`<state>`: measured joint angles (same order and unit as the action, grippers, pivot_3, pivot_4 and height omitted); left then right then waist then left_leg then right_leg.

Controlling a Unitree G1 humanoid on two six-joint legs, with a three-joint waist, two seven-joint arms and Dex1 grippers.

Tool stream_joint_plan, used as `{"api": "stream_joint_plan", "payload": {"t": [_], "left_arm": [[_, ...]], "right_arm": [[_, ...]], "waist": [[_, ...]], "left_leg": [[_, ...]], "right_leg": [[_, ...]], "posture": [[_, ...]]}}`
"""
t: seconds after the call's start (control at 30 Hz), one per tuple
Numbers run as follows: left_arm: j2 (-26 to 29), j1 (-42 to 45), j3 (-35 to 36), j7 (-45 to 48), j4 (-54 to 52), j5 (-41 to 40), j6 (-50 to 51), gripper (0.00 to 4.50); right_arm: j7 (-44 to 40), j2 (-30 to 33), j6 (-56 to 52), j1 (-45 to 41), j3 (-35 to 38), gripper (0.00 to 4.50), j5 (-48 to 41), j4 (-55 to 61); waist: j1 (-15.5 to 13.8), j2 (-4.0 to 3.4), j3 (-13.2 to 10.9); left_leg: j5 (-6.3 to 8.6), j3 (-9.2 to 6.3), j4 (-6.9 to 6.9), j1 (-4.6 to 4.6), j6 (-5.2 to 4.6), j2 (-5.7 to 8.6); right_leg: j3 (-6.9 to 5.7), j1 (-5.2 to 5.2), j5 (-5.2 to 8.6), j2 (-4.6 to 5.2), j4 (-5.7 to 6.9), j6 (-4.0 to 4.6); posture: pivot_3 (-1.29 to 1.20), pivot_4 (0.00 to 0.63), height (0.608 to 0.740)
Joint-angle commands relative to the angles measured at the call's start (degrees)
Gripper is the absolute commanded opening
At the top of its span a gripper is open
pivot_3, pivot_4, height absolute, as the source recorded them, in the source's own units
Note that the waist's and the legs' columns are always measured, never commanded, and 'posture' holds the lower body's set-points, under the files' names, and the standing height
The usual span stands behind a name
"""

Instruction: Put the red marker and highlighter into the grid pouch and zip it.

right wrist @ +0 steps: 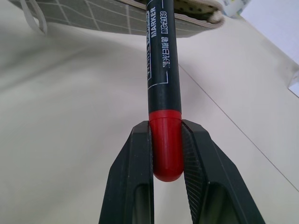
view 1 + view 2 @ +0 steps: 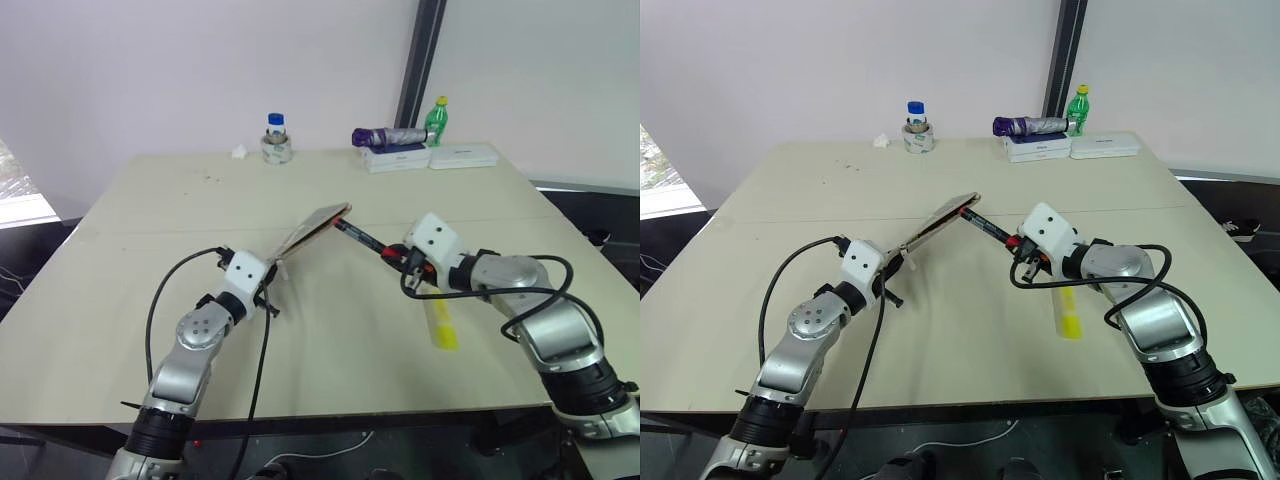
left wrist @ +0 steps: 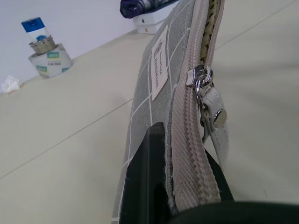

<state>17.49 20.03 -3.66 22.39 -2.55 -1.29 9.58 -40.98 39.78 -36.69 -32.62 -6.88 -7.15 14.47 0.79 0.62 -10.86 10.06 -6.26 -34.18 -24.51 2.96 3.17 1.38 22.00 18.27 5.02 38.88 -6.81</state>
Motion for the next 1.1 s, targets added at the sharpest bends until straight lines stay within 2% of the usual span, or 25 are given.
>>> {"api": "stream_joint_plan", "payload": {"t": [0.03,0.3,0.57,0.8,1.1], "left_arm": [[-0.1,0.9,0.0,0.2,-1.5,-0.1,-1.2,0.00],[0.5,0.6,-0.4,0.8,-1.6,0.7,-2.0,0.00],[2.4,0.4,-2.5,2.8,-1.4,3.3,-4.9,0.00],[4.6,0.1,-4.8,5.0,-0.6,5.7,-8.3,0.00],[2.8,-0.2,-2.9,3.5,-0.3,4.2,-6.8,0.00]], "right_arm": [[0.1,0.6,1.2,-1.9,-0.4,0.30,1.7,0.3],[-0.8,1.2,1.3,-2.5,-1.4,0.30,3.4,-0.6],[-3.9,4.9,5.3,-2.8,-5.2,0.30,8.2,-1.0],[-5.2,4.4,7.1,-3.5,-6.4,0.30,10.1,-1.2],[-7.8,5.5,7.0,-2.1,-5.5,0.30,10.0,0.7]], "waist": [[0.0,0.00,0.0],[0.0,0.00,0.0],[0.0,0.01,0.0],[0.0,0.01,0.0],[0.0,0.01,0.0]], "left_leg": [[0.00,0.00,0.00,0.00,0.00,0.00],[0.00,-0.01,0.00,0.00,0.00,0.00],[0.00,0.00,0.01,0.00,0.00,0.01],[0.00,0.00,0.02,-0.01,0.00,0.00],[0.00,-0.02,0.02,-0.01,0.00,-0.01]], "right_leg": [[0.00,0.00,0.00,0.00,-0.01,0.00],[0.00,0.00,0.00,0.00,-0.01,0.00],[0.00,0.00,0.00,0.00,-0.03,0.00],[0.00,0.00,0.00,0.03,-0.05,0.00],[-0.01,-0.02,0.00,0.03,-0.09,0.00]], "posture": [[0.00,0.150,0.740],[0.00,0.150,0.740],[0.00,0.150,0.740],[0.00,0.150,0.740],[0.00,0.150,0.740]]}}
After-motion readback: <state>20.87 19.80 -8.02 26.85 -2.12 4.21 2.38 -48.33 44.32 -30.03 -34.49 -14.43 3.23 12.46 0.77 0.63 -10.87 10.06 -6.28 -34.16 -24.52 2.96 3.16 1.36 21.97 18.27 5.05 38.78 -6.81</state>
